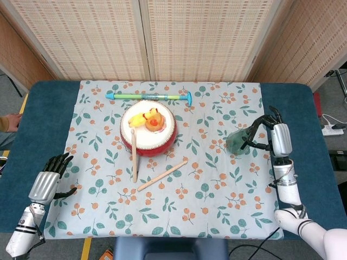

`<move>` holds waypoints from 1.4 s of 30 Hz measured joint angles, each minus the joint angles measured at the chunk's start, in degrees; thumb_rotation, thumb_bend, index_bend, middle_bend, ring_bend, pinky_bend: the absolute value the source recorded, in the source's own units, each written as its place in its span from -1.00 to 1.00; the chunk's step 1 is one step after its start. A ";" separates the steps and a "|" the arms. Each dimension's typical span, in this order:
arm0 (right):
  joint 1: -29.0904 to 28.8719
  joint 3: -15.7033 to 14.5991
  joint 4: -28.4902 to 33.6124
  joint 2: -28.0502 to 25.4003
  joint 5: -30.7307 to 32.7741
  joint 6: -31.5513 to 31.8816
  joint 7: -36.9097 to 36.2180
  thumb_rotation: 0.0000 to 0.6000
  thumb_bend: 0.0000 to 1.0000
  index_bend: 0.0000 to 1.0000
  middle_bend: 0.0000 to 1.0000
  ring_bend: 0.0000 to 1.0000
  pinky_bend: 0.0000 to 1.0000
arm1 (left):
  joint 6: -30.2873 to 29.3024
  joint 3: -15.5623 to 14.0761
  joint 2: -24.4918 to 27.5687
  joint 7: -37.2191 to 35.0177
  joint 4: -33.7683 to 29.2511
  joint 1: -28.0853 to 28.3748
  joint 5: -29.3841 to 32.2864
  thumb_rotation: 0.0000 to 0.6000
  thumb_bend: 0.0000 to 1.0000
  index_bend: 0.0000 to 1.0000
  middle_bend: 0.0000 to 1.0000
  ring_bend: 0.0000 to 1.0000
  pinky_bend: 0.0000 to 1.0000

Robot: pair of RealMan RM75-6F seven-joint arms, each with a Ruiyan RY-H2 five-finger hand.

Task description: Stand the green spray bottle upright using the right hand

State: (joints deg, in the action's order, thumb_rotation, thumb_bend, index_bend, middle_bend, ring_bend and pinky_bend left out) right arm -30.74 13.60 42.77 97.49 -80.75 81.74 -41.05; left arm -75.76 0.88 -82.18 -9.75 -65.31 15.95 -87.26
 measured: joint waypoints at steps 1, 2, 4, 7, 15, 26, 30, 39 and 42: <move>0.08 0.06 -0.37 0.20 0.06 -0.06 -0.43 1.00 -0.65 0.50 0.24 -0.23 -0.76 | 0.00 0.00 0.00 0.00 -0.01 0.01 -0.01 1.00 -0.68 -1.00 -1.00 -1.00 -0.88; 0.14 0.12 -0.51 0.31 0.11 -0.10 -0.59 1.00 -0.65 0.50 0.24 -0.23 -0.76 | 0.00 0.00 0.00 0.00 -0.01 0.01 -0.01 1.00 -0.68 -1.00 -1.00 -1.00 -0.88; 0.21 0.20 -0.61 0.38 0.19 -0.14 -0.68 1.00 -0.65 0.49 0.24 -0.23 -0.76 | 0.11 -0.05 -0.02 0.01 -0.03 0.05 -0.03 1.00 -0.68 -1.00 -1.00 -1.00 -0.88; 0.46 0.75 -1.52 0.63 0.75 -0.26 -2.44 1.00 -0.65 0.49 0.24 -0.23 -0.76 | 0.16 -0.12 -0.13 0.22 -0.06 0.08 -0.07 1.00 -0.68 -1.00 -1.00 -1.00 -0.88; 0.50 2.52 -5.70 1.73 2.61 -2.48 -6.63 1.00 -0.65 0.48 0.24 -0.23 -0.76 | 0.44 -0.24 -0.33 0.77 -0.16 0.20 -0.10 1.00 -0.68 -1.00 -1.00 -1.00 -0.87; -0.65 3.27 -10.13 3.92 3.72 -6.22 -9.02 1.00 -0.65 0.44 0.24 -0.23 -0.76 | 0.64 -0.28 -0.44 0.89 -0.10 0.28 0.01 1.00 -0.68 -1.00 -1.00 -1.00 -0.87; -1.03 3.13 -10.80 4.24 3.44 -6.68 -9.41 1.00 -0.65 0.38 0.24 -0.25 -0.77 | 0.63 -0.23 -0.53 0.72 0.13 0.38 -0.03 1.00 -0.68 -1.00 -1.00 -1.00 -0.87; -1.25 2.86 -10.83 4.19 3.15 -7.33 -9.52 1.00 -0.67 0.24 0.24 -0.35 -0.83 | 0.53 -0.28 -0.46 0.64 0.08 0.28 0.02 1.00 -0.68 -1.00 -1.00 -1.00 -0.87; -1.21 2.59 -10.63 3.99 3.05 -8.02 -9.59 1.00 -0.85 0.08 0.19 -0.47 -0.89 | 0.54 -0.26 -0.52 0.58 0.12 0.35 -0.02 1.00 -0.68 -1.00 -1.00 -1.00 -0.87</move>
State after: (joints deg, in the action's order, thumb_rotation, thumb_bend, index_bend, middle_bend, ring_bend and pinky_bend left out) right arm -31.95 16.19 32.14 101.48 -77.71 73.72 -50.63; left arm -75.22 0.62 -82.70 -9.17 -65.18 16.30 -87.28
